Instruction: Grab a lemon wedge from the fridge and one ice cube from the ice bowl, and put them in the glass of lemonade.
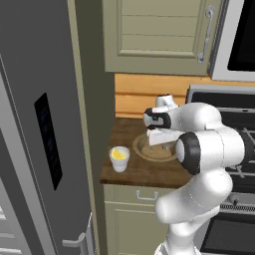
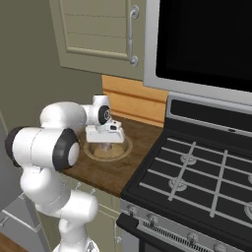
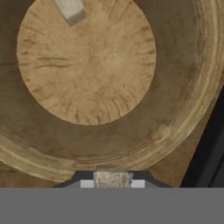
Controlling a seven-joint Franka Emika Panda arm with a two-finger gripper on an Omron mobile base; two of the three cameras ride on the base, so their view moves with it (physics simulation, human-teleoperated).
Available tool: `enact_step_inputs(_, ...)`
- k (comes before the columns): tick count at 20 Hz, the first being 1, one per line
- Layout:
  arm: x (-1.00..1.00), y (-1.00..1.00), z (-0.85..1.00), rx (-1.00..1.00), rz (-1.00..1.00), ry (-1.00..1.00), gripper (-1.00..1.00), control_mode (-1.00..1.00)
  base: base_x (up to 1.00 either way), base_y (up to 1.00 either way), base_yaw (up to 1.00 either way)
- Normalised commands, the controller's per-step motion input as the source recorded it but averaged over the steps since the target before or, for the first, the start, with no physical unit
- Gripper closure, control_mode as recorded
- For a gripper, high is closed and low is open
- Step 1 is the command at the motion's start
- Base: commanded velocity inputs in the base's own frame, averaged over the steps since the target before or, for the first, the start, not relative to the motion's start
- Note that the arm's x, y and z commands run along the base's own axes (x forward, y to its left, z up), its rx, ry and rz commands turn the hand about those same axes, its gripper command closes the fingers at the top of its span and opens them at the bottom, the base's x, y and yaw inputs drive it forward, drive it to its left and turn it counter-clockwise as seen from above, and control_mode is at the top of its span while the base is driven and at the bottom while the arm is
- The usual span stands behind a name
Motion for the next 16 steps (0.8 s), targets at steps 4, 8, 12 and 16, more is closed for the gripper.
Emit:
enact_step_inputs(4,-0.29,0.22,0.74,0.05,0.09,-0.21,1.00,-1.00,0.00,0.00,0.00)
enact_step_inputs(8,0.00,0.59,0.58,0.04,0.20,-0.10,1.00,-1.00,0.00,0.00,0.00)
enact_step_inputs(12,0.00,0.80,0.23,0.05,0.37,0.00,1.00,-1.00,0.00,0.00,0.00)
enact_step_inputs(16,0.03,0.64,0.04,0.14,0.50,-0.02,1.00,-1.00,0.00,0.00,0.00)
